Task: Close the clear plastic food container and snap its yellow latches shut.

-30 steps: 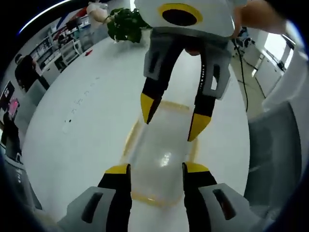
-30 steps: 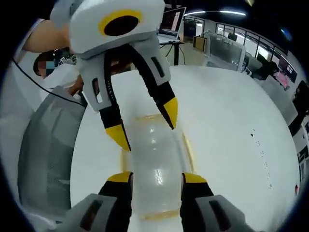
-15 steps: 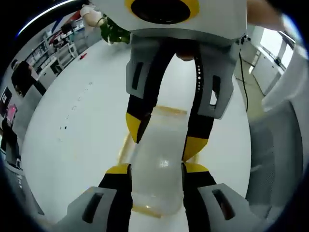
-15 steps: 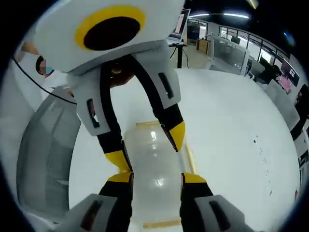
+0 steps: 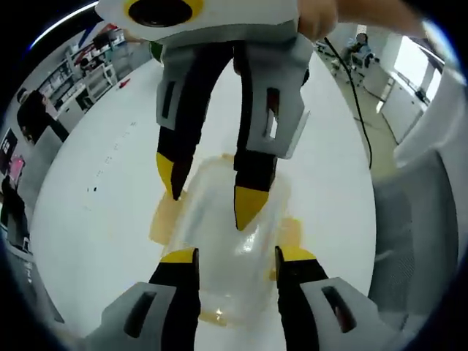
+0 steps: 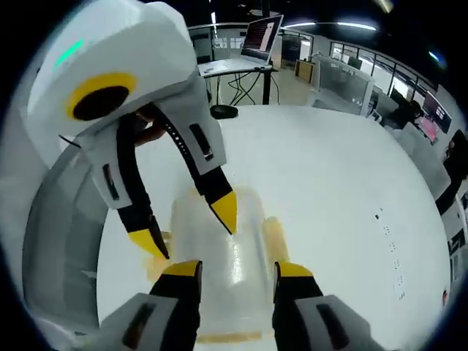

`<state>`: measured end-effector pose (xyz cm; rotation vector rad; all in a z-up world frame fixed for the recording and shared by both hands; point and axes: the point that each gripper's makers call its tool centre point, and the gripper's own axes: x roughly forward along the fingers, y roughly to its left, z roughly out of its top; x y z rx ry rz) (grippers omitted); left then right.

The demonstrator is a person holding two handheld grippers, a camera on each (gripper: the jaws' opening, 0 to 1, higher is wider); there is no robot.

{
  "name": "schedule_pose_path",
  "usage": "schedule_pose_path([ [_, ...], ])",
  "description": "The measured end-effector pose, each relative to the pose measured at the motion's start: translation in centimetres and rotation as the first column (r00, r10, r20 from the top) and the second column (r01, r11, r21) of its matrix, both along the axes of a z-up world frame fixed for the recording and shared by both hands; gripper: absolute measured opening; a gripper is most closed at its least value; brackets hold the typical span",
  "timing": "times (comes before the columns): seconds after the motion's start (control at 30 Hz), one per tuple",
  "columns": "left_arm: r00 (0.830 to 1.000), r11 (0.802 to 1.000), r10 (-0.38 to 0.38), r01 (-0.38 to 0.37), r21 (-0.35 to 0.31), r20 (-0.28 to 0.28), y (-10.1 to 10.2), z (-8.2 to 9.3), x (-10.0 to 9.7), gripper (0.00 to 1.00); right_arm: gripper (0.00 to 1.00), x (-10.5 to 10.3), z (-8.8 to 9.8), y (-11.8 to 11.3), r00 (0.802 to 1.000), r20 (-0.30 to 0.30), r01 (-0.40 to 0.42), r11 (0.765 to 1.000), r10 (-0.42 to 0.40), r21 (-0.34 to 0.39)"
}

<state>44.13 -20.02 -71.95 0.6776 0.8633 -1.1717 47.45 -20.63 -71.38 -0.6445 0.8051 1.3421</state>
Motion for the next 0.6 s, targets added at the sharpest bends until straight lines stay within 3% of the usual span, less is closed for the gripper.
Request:
schedule_pose_path([
  [0.2, 1.0, 1.0, -0.004, 0.004, 0.004, 0.01, 0.1, -0.3, -0.9, 0.43, 0.39, 0.6, -0.3, 0.3, 1.0, -0.014, -0.002, 1.0, 0.001, -0.003],
  [0.5, 0.997, 1.0, -0.029, 0.028, 0.013, 0.077, -0.3, -0.8, -1.3, 0.49, 0.4, 0.8, -1.1, 0.6, 0.999, -0.054, -0.005, 1.0, 0.005, -0.003],
  [0.6, 0.992, 0.998, -0.051, 0.047, 0.037, 0.115, -0.3, -1.1, -1.3, 0.49, 0.41, 0.9, -1.5, 0.4, 0.995, -0.102, 0.008, 1.0, -0.009, -0.01],
])
